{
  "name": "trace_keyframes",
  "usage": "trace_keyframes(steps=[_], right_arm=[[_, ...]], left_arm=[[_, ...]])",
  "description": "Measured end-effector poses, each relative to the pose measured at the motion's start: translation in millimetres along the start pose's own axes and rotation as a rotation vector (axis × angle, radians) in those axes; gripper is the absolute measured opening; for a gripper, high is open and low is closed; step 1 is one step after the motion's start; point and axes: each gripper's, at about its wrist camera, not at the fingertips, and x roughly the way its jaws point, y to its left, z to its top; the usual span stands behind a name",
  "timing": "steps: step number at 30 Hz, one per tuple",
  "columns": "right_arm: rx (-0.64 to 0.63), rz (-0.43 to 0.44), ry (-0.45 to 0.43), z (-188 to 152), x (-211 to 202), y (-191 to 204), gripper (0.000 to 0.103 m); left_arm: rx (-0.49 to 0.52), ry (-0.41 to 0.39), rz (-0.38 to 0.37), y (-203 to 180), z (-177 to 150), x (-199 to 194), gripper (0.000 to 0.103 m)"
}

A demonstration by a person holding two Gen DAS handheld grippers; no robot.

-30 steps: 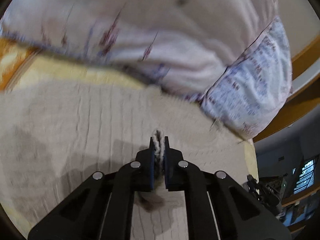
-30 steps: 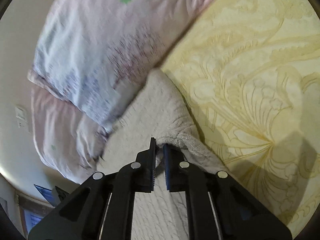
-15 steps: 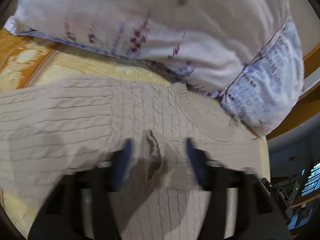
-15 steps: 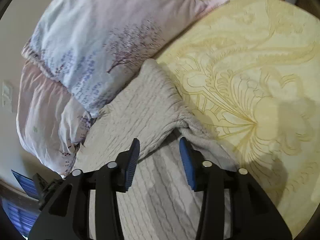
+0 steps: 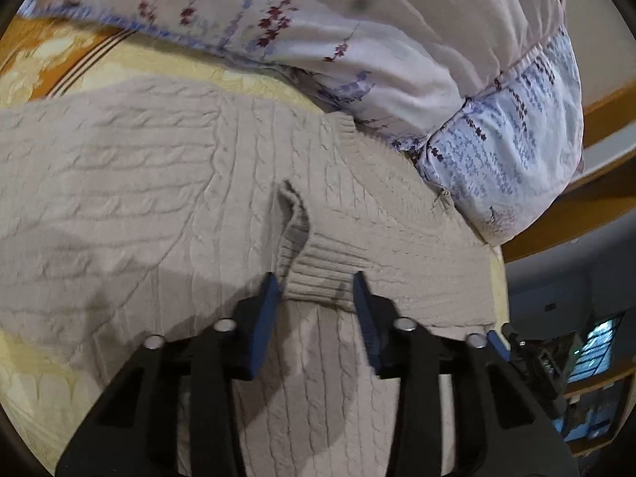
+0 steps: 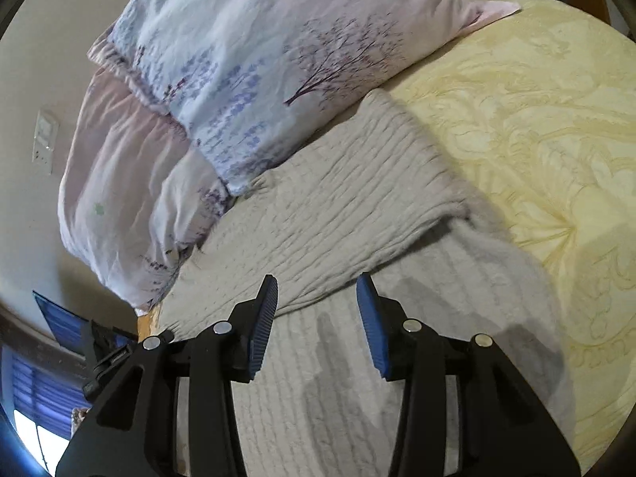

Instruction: Fold small clothes

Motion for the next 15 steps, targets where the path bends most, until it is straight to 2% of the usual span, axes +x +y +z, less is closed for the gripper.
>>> trace_keyframes(steps=[2, 4, 5, 9, 11, 13, 15], right_arm=[[-0.014, -0.007, -0.012, 3, -1, 1, 0.044], [-0.027, -0.003, -0.006, 4, 4, 4, 0.044], [-0.029, 0.000, 0.000, 3, 6, 6, 0.044], [-0.053, -0.002, 0.028, 1, 16, 12, 0.045], [-0.068, -0.014, 0.033, -1, 18, 14, 0.048], [-0.073, -0.020, 0.038, -1, 21, 15, 0.049], [-0.083, -0.030, 0.044, -1, 22, 16, 0.049]], left_arm=[[-0.021, 0.001, -0.027, 4, -2, 0, 0.011], [-0.015, 0.000, -0.033, 3, 0, 1, 0.007], [-0.013, -0.003, -0.041, 1, 1, 0, 0.005], [0.006, -0.024, -0.147, -14, 10, -17, 0.005], [0.016, -0.032, -0.130, -16, 13, -24, 0.005], [-0.002, 0.001, -0.121, -11, 11, -22, 0.005], [-0.003, 0.048, -0.081, -6, 6, -15, 0.005]])
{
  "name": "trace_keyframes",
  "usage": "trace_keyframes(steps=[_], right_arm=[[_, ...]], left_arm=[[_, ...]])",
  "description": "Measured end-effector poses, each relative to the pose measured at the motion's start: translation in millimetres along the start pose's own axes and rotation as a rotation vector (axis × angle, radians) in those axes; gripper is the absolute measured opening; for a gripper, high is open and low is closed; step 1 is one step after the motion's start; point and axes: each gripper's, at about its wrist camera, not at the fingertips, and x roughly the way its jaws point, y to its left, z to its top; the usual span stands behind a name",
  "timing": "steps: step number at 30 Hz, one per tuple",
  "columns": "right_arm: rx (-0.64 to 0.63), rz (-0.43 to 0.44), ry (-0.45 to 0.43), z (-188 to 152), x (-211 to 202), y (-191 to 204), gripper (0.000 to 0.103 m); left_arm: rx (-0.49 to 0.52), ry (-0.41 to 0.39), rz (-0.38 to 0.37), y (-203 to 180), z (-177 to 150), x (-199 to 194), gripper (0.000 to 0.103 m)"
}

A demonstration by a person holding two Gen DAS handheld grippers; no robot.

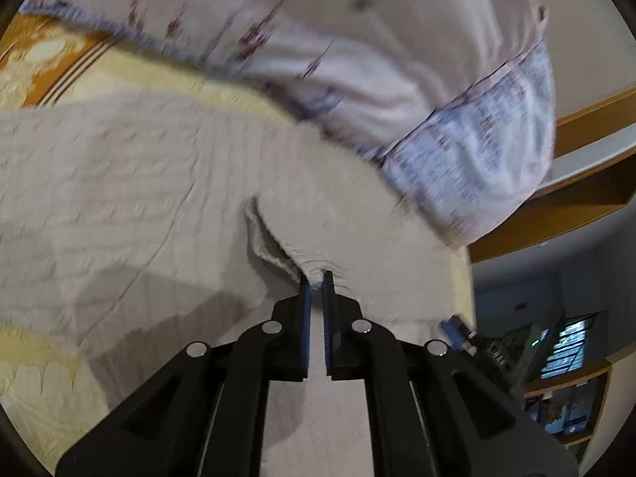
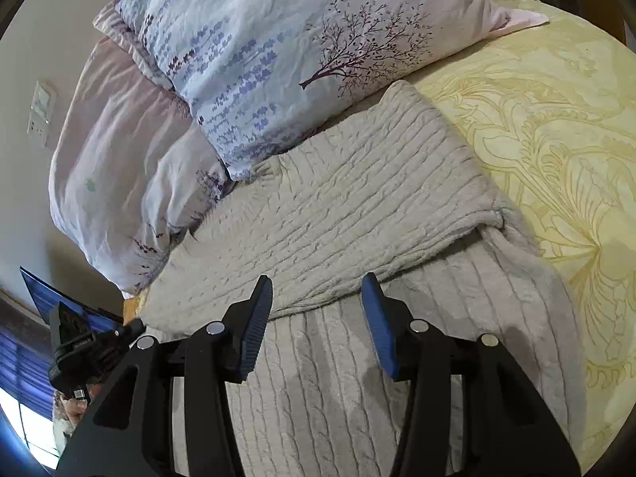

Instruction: Fold small clothes

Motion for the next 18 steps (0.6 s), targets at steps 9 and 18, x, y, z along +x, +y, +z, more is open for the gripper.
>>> trace_keyframes(steps=[9, 18], right_arm=[[-0.066, -0.031, 0.058, -5, 15, 15, 0.057], [-0.235, -0.019, 0.084, -14, 31, 61, 0.063]], left_arm=[[-0.017, -0.002, 0.097, 24, -14, -24, 0.060], [-0.112, -0.220, 0.220, 76, -40, -118, 0.066]])
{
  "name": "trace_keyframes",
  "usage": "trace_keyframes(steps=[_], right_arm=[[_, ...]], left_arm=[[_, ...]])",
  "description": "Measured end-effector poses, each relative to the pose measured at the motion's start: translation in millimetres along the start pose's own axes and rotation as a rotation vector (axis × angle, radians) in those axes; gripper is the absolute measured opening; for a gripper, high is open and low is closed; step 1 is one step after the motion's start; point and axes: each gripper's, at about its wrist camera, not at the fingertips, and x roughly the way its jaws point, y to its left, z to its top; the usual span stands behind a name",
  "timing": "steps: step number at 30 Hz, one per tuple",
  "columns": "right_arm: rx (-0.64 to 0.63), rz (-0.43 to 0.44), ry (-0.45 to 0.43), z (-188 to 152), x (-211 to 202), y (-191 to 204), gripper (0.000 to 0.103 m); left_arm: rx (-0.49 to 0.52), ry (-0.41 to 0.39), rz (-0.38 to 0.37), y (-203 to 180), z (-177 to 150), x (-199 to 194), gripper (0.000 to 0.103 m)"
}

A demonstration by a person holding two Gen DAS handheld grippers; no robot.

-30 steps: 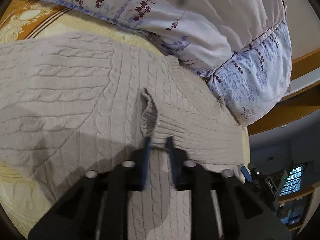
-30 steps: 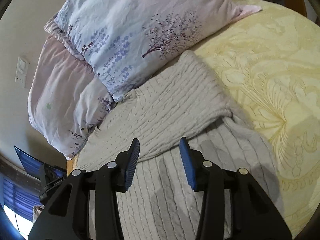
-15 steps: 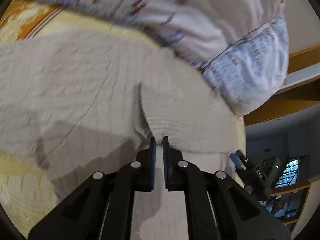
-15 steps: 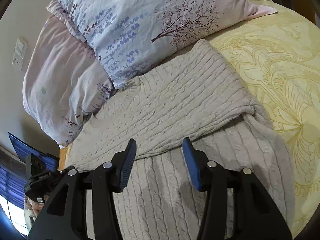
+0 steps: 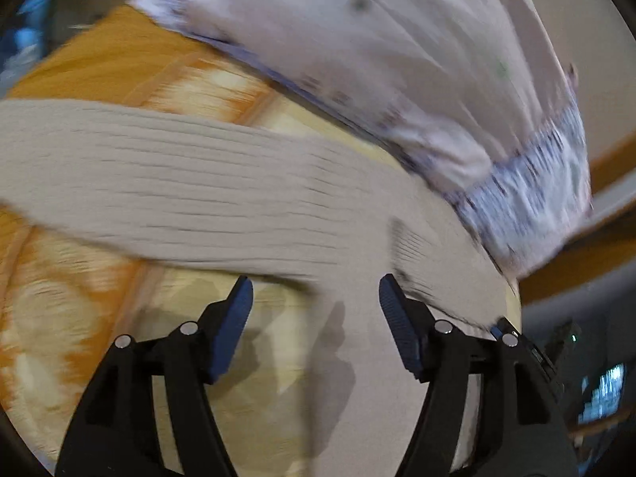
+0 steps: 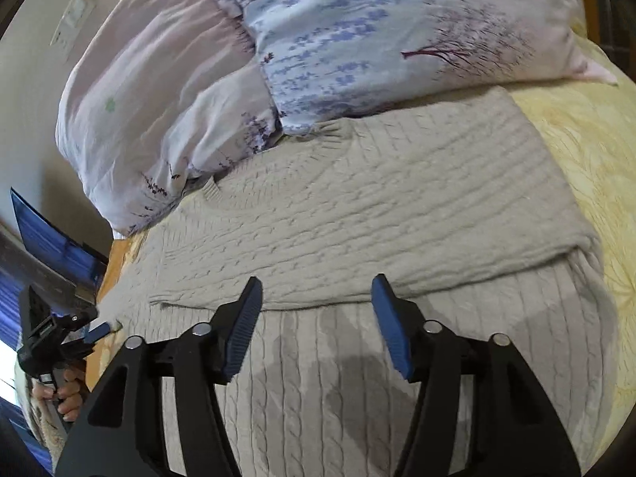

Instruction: Fold small clothes

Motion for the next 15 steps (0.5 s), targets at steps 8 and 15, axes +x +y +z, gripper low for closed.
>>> trace_keyframes(steps=[8, 15], right_arm=[[0.033, 0.024, 0.020, -7, 7, -6, 0.063], [0.062, 0.014, 0.000, -5, 1, -17, 0.063]], left_arm=[[-0.305, -0.159, 0.091, 97, 7, -43, 0.062], [-0.467, -0.255, 0.095, 136, 18, -49, 0.055]])
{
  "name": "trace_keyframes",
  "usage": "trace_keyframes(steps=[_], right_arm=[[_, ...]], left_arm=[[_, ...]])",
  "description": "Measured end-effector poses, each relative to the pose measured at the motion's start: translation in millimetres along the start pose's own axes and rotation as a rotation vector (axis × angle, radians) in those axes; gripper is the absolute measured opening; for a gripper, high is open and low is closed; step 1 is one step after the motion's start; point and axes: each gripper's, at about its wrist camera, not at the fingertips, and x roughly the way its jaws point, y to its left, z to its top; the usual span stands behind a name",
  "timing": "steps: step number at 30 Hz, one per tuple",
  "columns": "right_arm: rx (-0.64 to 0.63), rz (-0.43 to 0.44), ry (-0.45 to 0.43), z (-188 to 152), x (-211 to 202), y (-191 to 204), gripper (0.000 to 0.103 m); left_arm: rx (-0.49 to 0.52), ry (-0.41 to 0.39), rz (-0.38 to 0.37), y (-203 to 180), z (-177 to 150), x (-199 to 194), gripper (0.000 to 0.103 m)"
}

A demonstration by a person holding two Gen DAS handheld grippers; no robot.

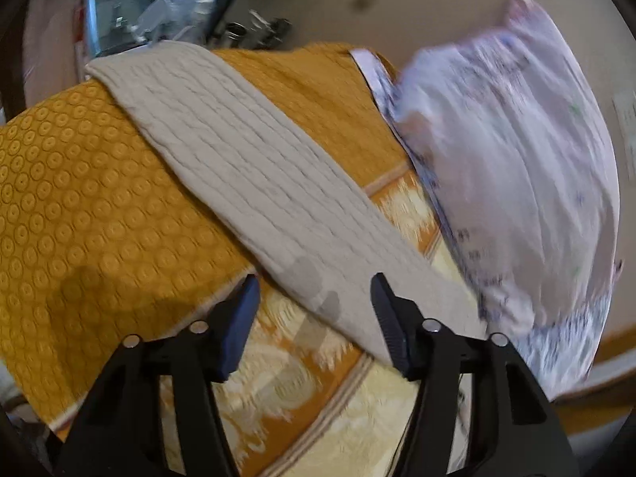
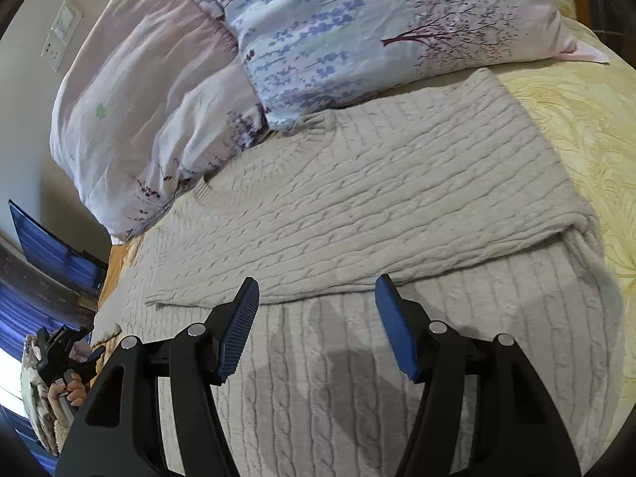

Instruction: Fold small clothes

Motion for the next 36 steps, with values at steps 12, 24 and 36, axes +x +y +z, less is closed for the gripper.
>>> trace_keyframes(steps=[12, 24, 36], right_arm=[[-0.001, 0.019, 0.011, -3, 0, -7, 0.063], [0.000, 0.032, -0.046, 4, -21, -13, 0.063], [0.021, 0.017, -0.077, 1, -41, -34, 0.063]], left_arm=[[-0.172, -0.100, -0.015, 48, 50, -2, 0.017], [0.066, -0.112, -0.307, -75, 16, -23, 0.006], [0.499, 0.291, -0.552, -283, -164, 70, 0.006]])
